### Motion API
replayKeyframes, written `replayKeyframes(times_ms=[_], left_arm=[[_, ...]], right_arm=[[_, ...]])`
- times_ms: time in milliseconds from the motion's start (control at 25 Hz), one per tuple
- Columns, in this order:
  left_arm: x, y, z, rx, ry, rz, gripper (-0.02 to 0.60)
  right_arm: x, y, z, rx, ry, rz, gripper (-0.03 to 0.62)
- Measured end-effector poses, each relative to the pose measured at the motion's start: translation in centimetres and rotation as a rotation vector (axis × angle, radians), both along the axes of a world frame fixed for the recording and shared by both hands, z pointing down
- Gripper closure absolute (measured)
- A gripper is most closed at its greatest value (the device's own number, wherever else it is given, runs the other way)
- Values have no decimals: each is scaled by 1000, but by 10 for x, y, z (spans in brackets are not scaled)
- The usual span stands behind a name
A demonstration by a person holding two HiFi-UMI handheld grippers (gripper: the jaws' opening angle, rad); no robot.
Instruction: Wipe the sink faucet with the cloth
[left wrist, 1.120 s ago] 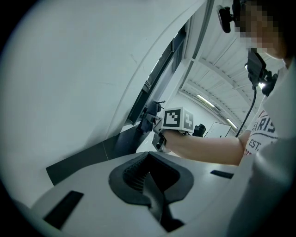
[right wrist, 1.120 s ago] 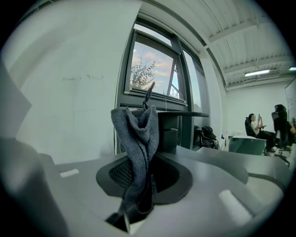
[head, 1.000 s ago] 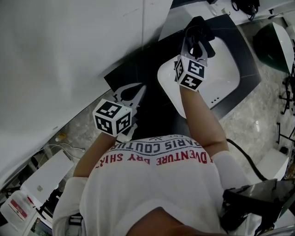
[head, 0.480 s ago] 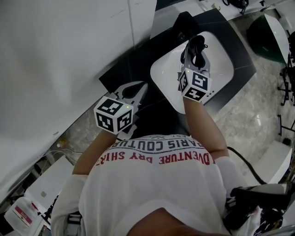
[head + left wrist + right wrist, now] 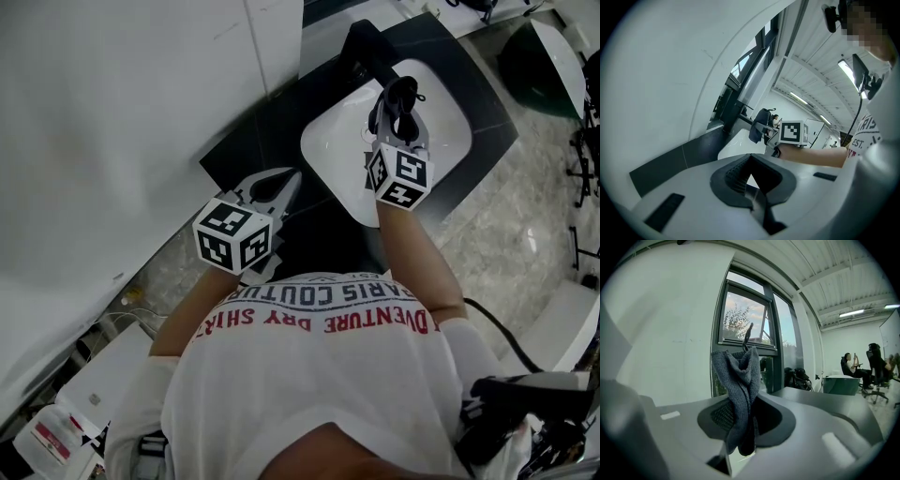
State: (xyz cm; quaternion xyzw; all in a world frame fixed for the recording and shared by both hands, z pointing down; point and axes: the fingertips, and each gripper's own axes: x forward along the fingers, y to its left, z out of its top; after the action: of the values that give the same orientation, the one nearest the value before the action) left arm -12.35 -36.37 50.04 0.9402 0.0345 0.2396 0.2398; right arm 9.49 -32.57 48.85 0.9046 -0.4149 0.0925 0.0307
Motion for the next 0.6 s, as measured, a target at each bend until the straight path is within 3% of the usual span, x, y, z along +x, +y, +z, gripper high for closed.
replayKeyframes(times_ms=[120,360,600], left_arm=[[-4,-1,-5,4,13,-5,580],[-17,1,-25,11,55,-48,581],[-13,63,-56,61,72,-70,581]], right_arm=[[-11,-1,-9,11,-6,-48,513],[-64,7,-20,9,-94,-241,513],[-84,55,-38,23,-137,-386,511]])
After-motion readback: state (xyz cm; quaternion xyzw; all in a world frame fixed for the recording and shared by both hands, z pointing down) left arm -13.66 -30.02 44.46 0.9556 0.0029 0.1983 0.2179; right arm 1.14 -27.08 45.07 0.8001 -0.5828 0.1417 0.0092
